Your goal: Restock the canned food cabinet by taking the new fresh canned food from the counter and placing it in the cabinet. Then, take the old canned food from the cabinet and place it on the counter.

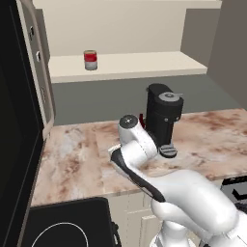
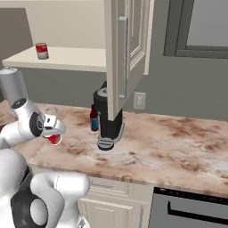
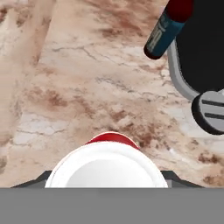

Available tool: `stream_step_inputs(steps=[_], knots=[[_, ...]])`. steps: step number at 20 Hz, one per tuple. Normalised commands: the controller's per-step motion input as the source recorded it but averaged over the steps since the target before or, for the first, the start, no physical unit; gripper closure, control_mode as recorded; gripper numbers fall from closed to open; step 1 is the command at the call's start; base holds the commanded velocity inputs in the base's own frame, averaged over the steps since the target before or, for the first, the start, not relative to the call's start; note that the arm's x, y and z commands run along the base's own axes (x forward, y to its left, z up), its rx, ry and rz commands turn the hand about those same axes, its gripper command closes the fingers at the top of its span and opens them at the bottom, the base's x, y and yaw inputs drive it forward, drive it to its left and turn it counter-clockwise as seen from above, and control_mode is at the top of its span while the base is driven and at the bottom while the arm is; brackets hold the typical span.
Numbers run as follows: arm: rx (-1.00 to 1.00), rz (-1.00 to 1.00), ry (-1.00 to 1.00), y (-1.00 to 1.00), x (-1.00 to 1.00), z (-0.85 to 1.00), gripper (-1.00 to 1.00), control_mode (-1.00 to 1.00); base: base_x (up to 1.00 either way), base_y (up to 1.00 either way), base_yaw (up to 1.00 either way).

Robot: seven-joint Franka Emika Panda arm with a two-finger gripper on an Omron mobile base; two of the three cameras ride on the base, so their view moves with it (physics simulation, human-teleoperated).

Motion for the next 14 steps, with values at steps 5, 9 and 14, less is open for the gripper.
stream_step_inputs(steps=[5, 9, 14], knots=[[-0.01, 0.02, -0.34, -0.25, -0.86, 1.00, 1.00, -1.00, 0.00, 0.00, 0.00], [0.00, 0.03, -0.30, -0.40, -0.76, 1.00, 1.00, -1.00, 0.00, 0.00, 0.00], [0.00, 0.01, -0.25, -0.34, -0.60, 1.00, 1.00, -1.00, 0.00, 0.00, 0.00]])
